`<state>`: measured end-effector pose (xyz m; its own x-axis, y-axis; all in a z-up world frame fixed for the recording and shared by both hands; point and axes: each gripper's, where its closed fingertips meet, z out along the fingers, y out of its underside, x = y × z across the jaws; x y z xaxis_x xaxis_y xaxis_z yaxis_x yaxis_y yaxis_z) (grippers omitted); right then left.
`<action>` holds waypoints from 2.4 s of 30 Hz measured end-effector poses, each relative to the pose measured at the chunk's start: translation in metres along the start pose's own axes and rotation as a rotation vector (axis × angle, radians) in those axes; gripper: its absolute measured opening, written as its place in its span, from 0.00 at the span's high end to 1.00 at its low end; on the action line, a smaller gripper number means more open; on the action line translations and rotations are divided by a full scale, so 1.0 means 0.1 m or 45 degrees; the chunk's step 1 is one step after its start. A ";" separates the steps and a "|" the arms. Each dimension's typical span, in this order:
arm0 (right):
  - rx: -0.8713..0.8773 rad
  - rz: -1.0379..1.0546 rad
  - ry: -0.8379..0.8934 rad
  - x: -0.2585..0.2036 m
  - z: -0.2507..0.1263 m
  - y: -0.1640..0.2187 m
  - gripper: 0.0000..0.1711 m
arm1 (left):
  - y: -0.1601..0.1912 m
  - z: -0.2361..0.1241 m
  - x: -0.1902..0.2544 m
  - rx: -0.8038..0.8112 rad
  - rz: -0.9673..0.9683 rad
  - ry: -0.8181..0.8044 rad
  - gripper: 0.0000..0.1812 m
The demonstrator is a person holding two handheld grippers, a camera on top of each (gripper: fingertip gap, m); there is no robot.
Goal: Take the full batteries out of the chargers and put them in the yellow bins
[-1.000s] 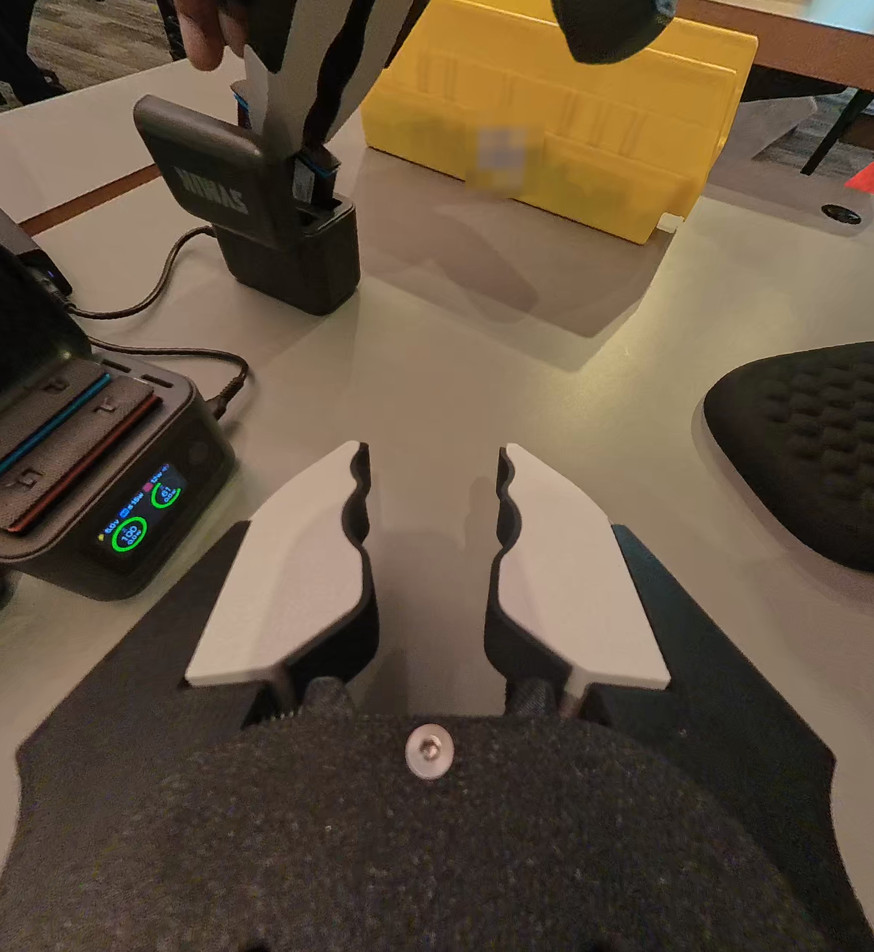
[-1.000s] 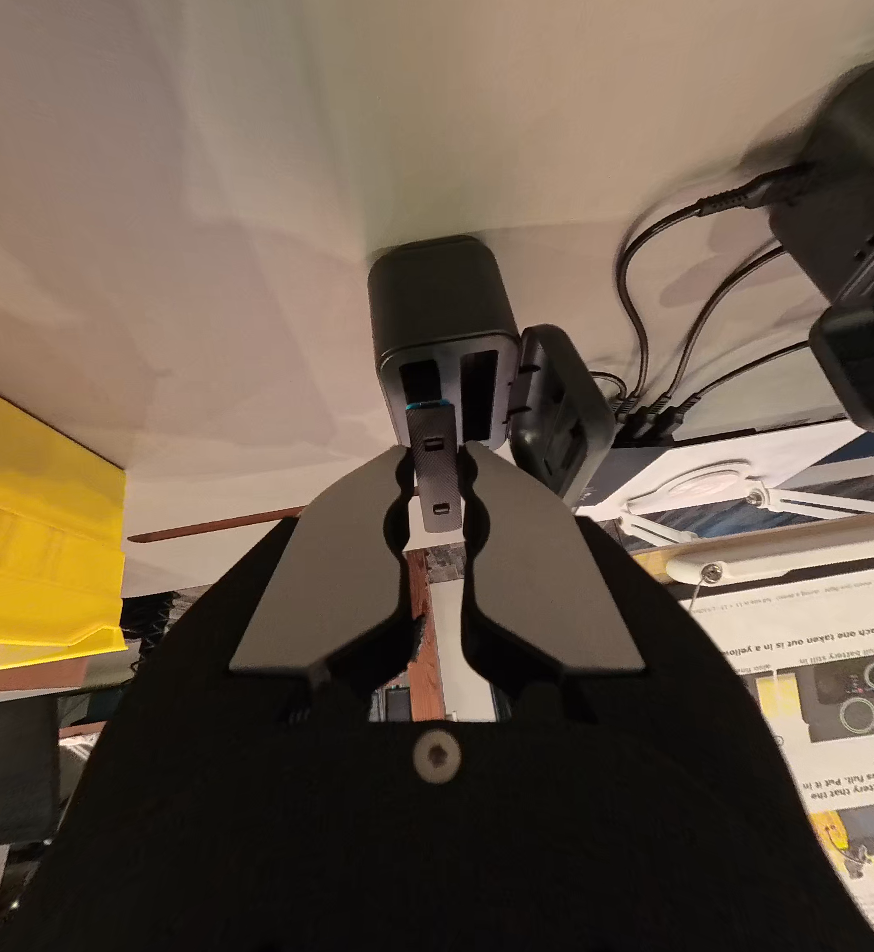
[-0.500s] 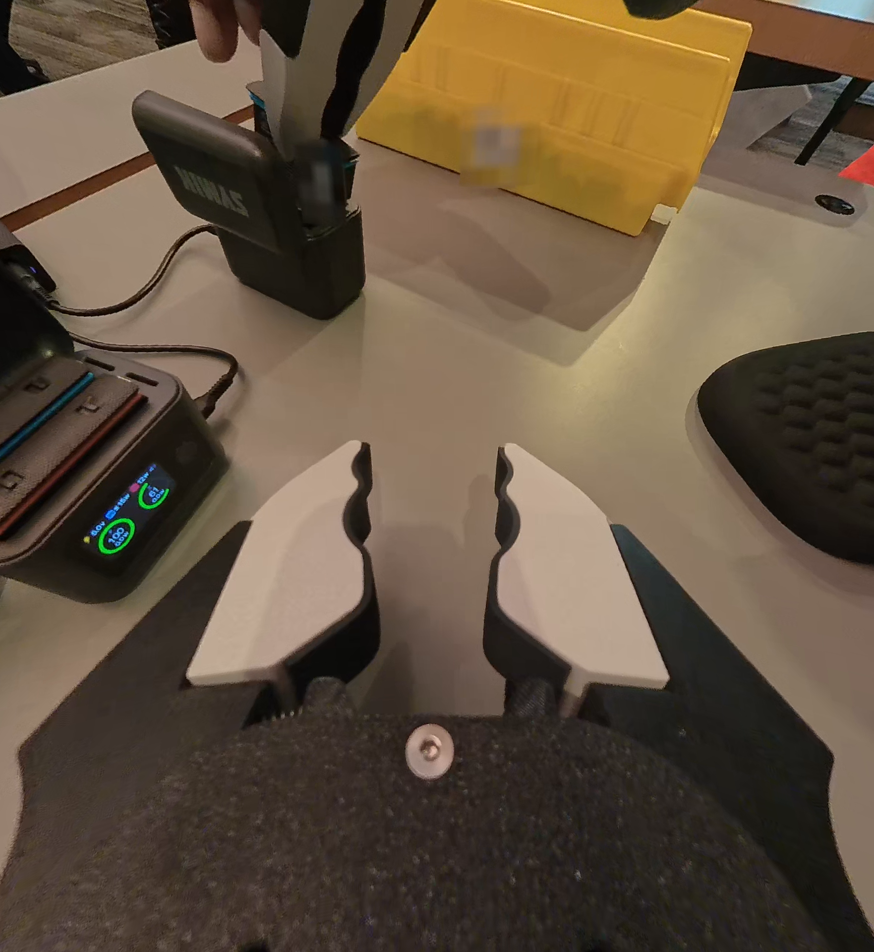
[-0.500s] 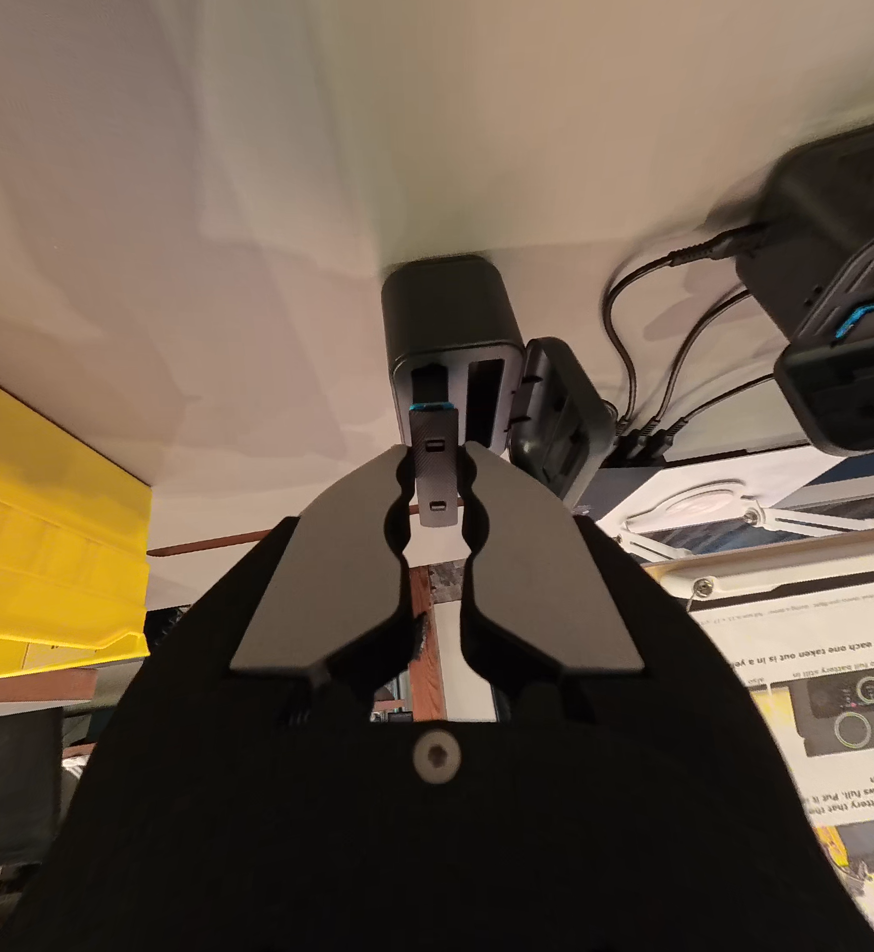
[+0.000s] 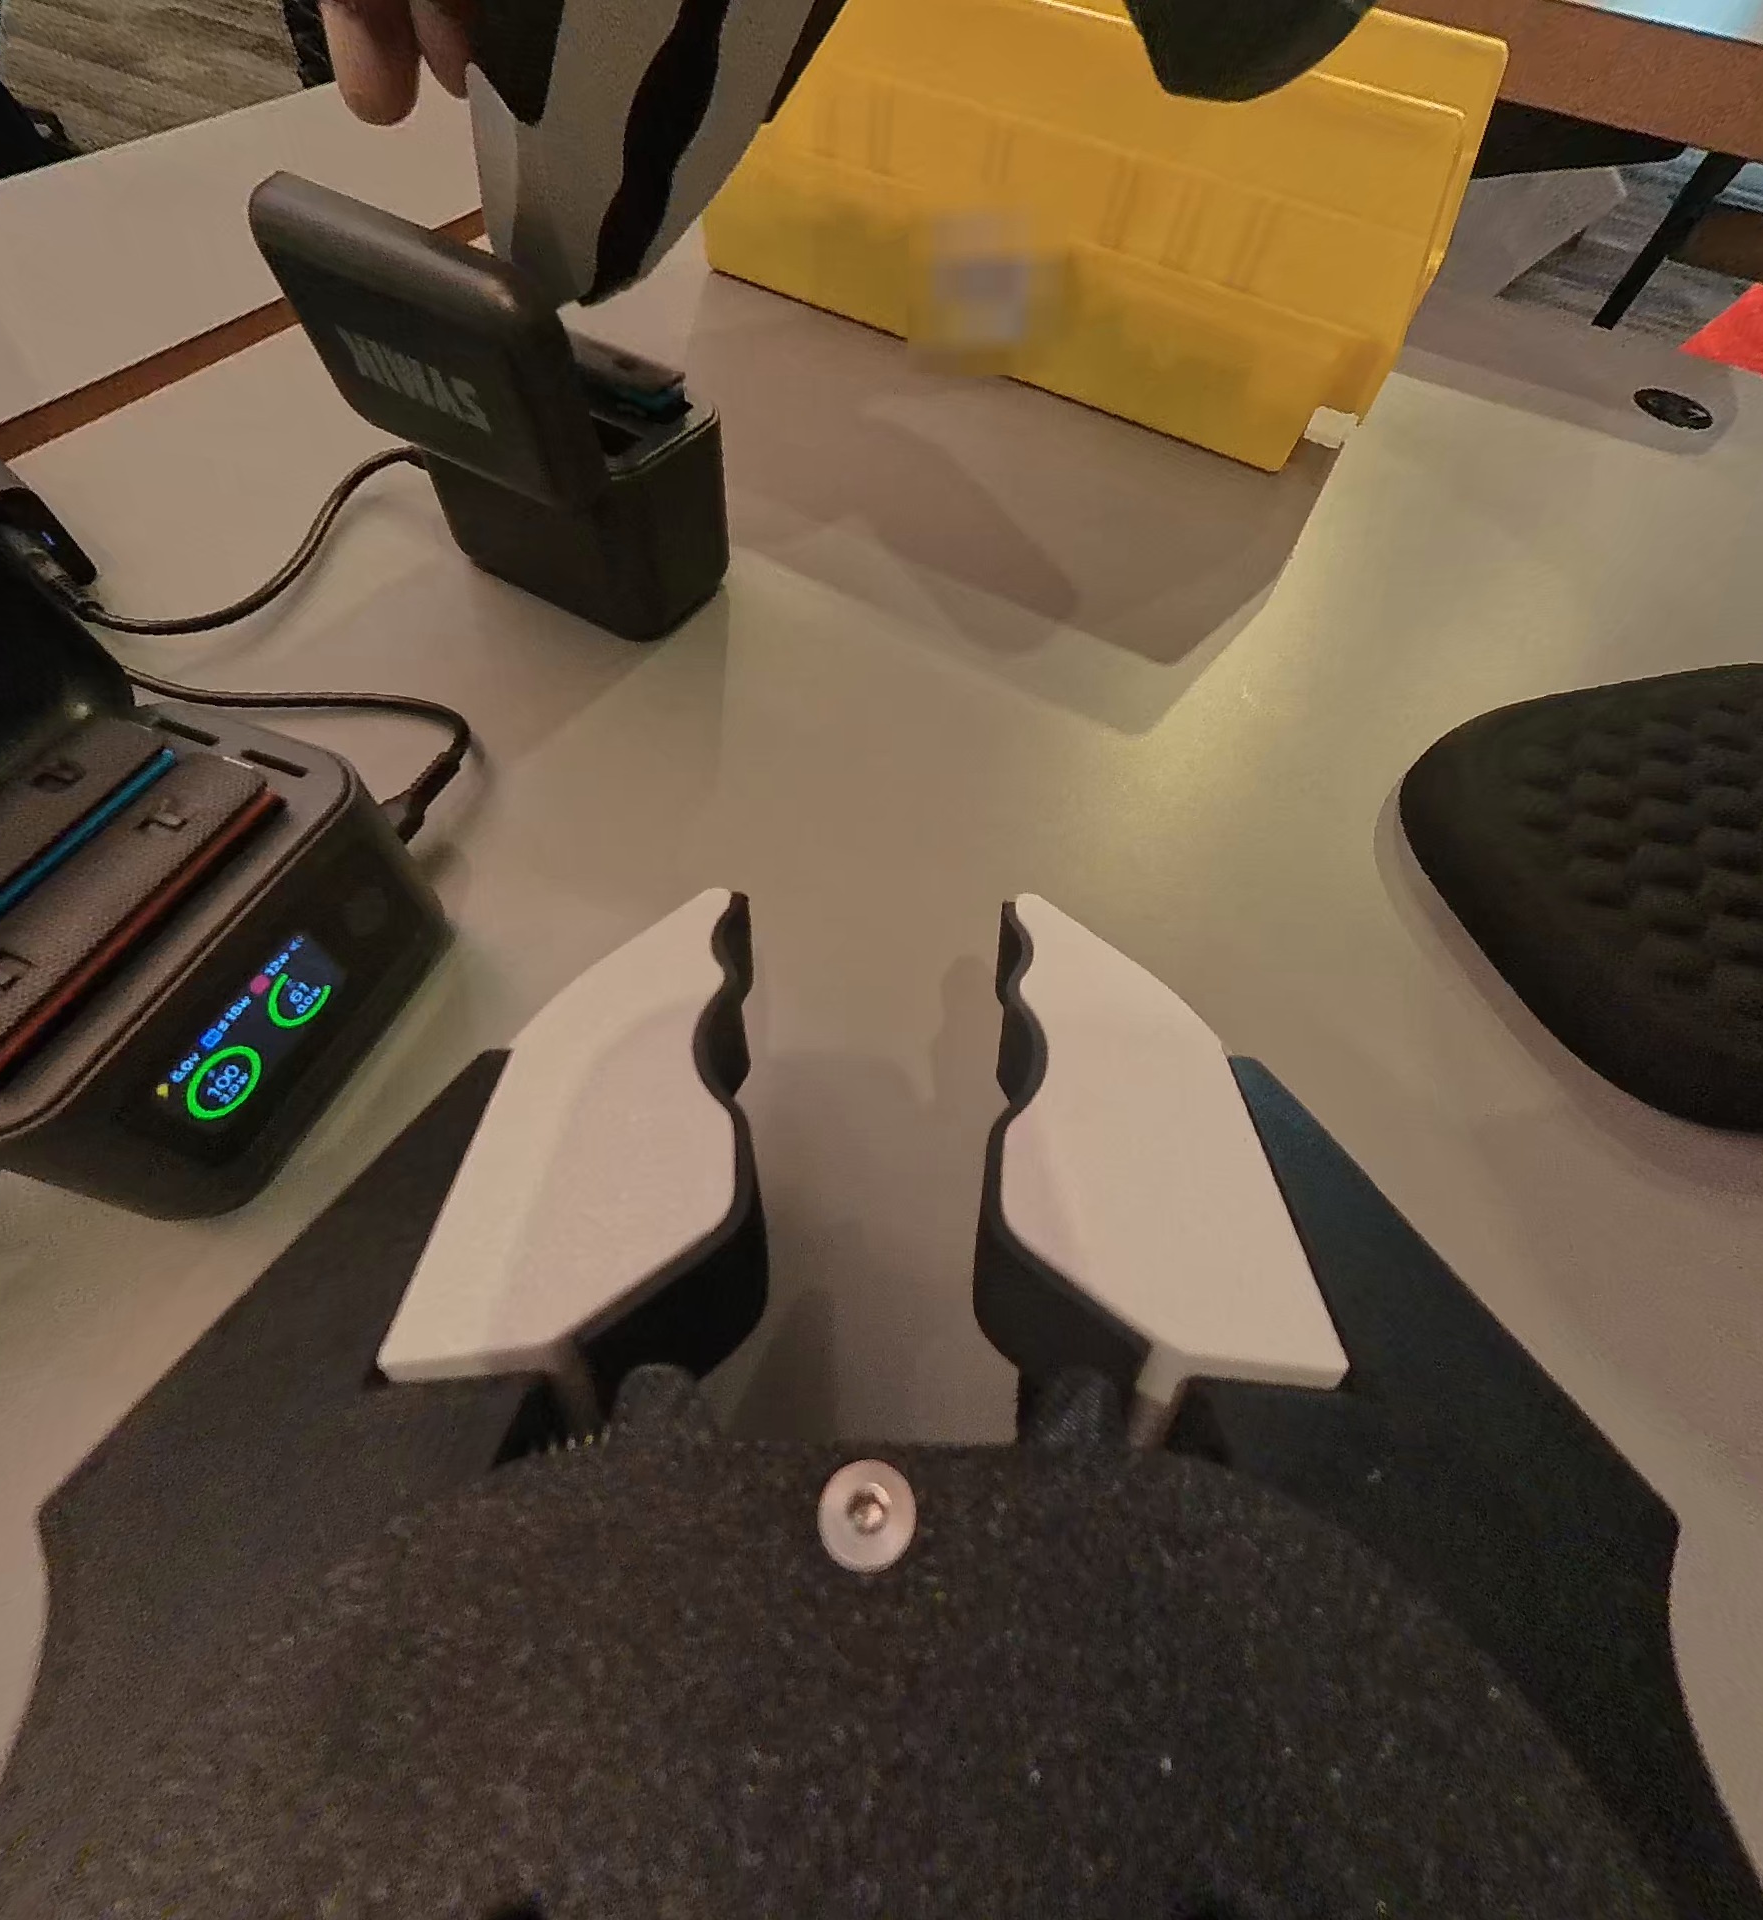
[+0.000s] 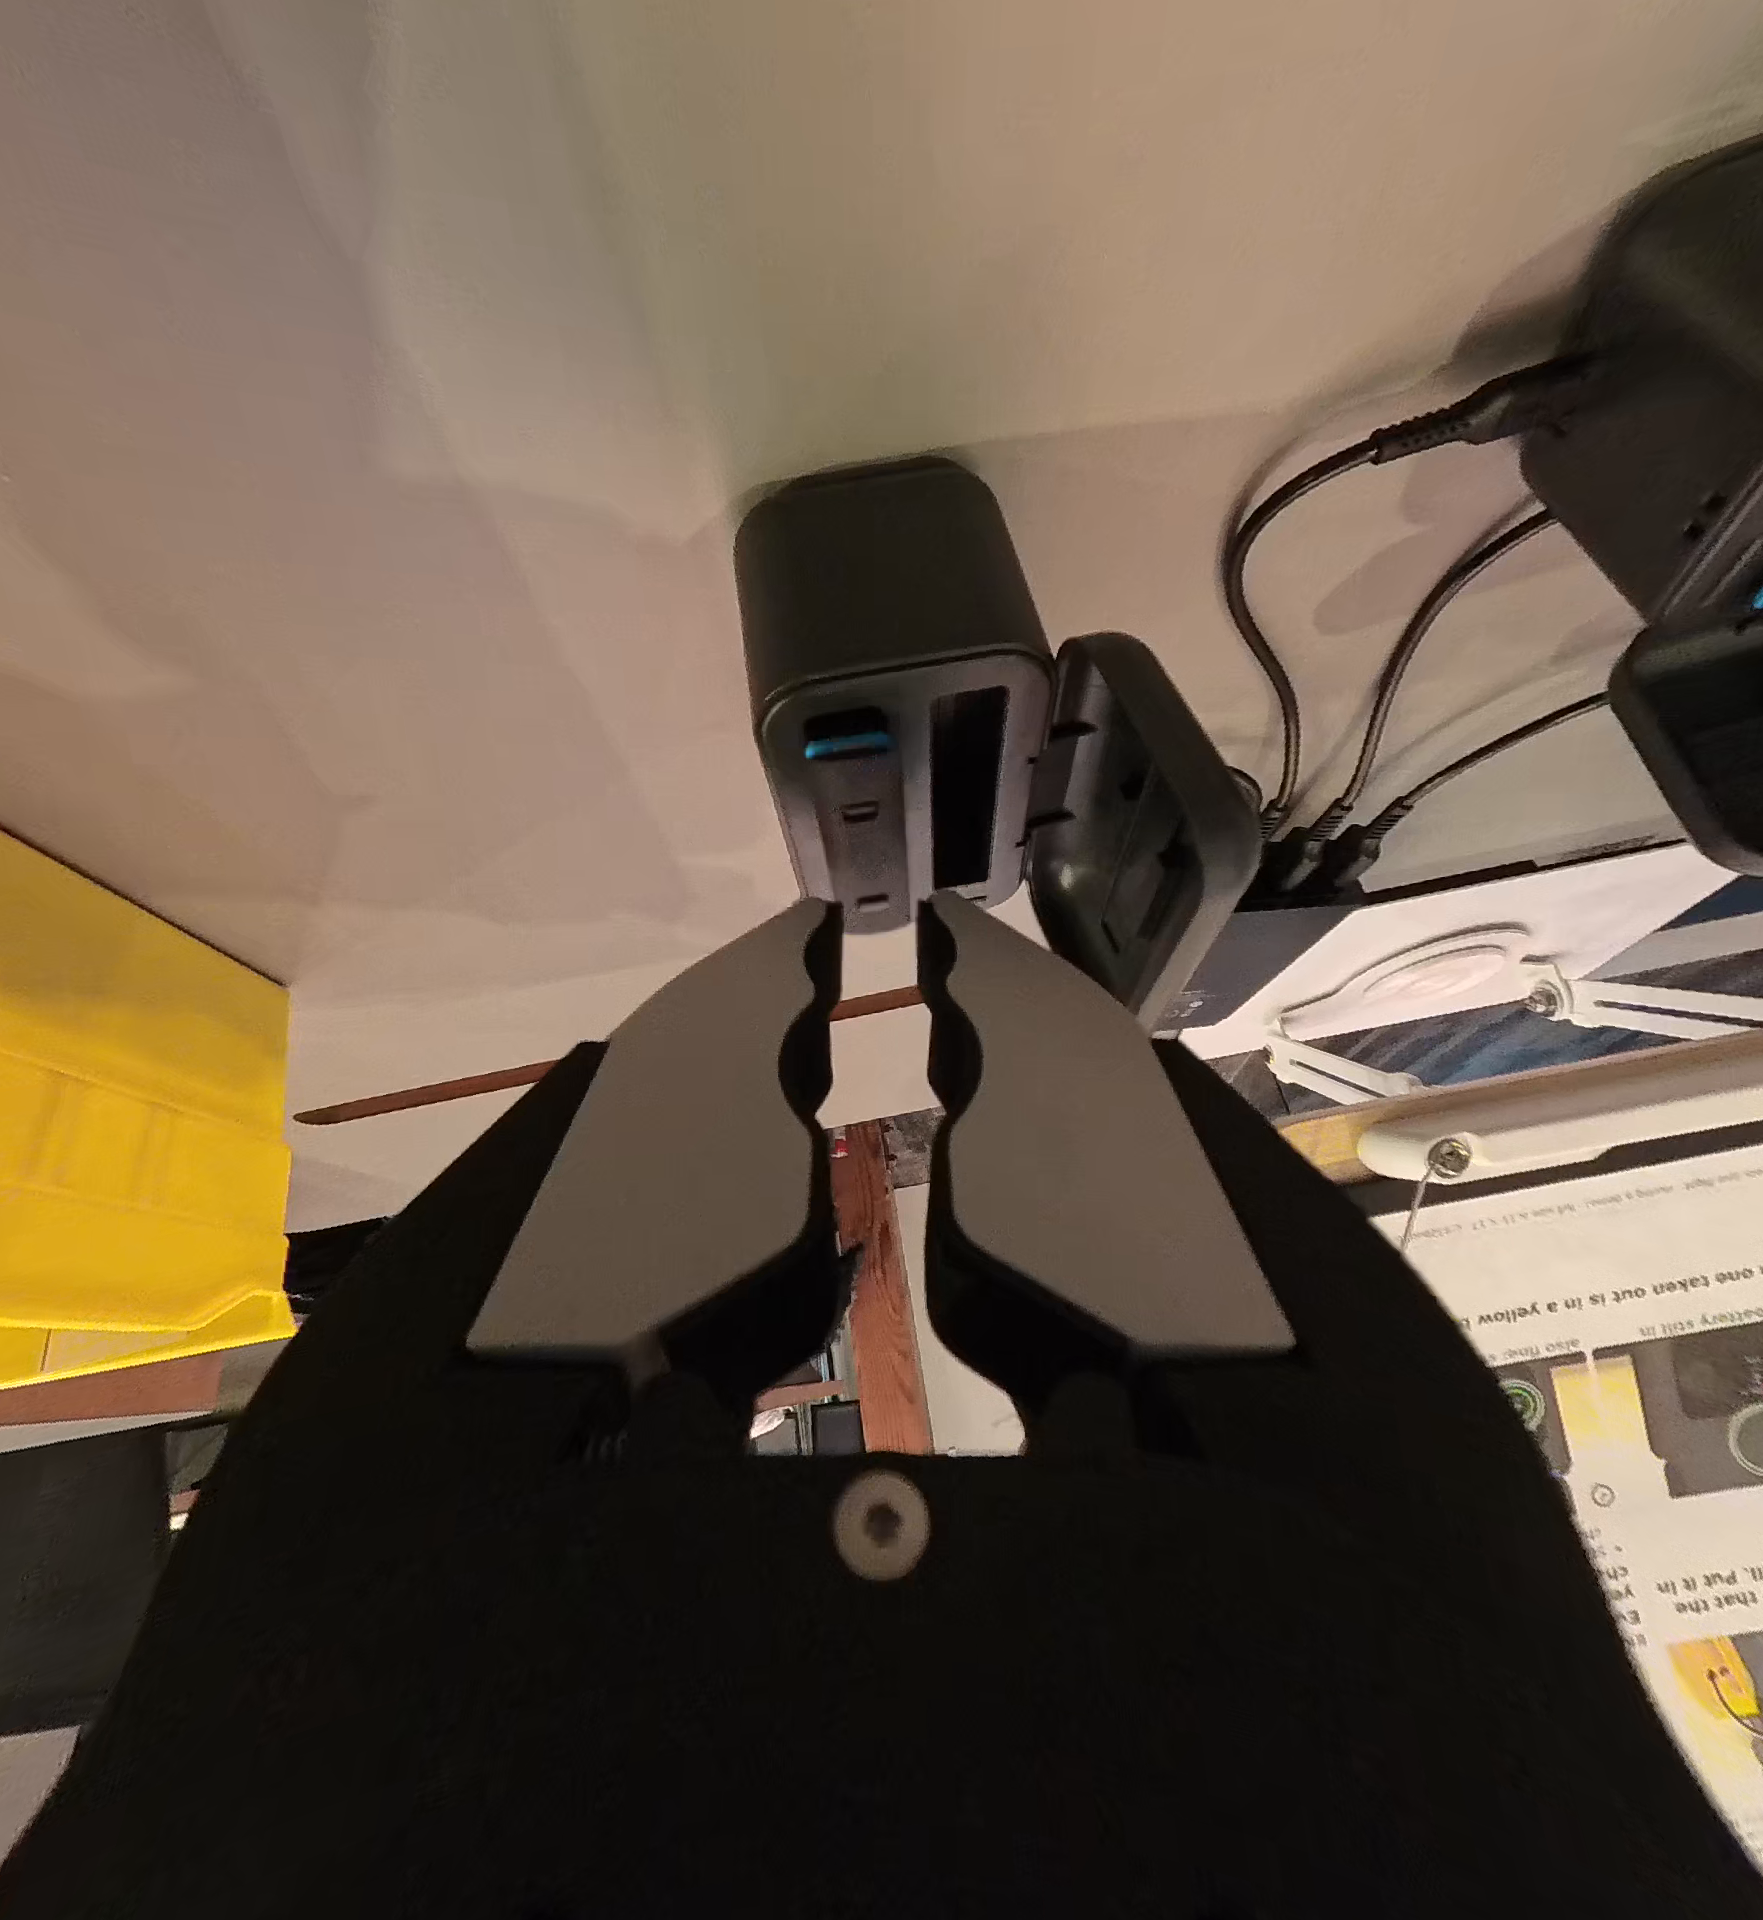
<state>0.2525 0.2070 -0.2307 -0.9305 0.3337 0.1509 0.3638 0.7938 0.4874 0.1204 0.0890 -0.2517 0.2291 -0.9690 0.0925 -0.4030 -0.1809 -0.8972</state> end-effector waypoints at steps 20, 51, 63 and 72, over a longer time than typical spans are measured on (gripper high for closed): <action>0.540 1.759 -0.377 -0.12 0.20 -0.20 0.31 | 0.02 0.00 0.04 -0.013 0.020 0.016 0.76; 0.012 3.393 -0.293 0.72 0.42 -0.46 0.46 | 0.00 -0.12 0.10 0.003 0.082 0.017 0.77; 0.479 3.383 0.043 0.78 -0.08 -0.10 0.82 | 0.04 -0.12 0.07 -0.017 0.085 -0.001 0.77; 0.621 3.275 0.044 0.84 -0.03 -0.26 1.00 | 0.06 -0.11 0.07 -0.023 0.094 -0.006 0.77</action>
<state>0.1645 0.2126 -0.2280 0.9405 0.2959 -0.1674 0.1424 -0.7900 -0.5963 0.1097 0.0794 -0.2513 0.2022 -0.9790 0.0245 -0.4348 -0.1122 -0.8935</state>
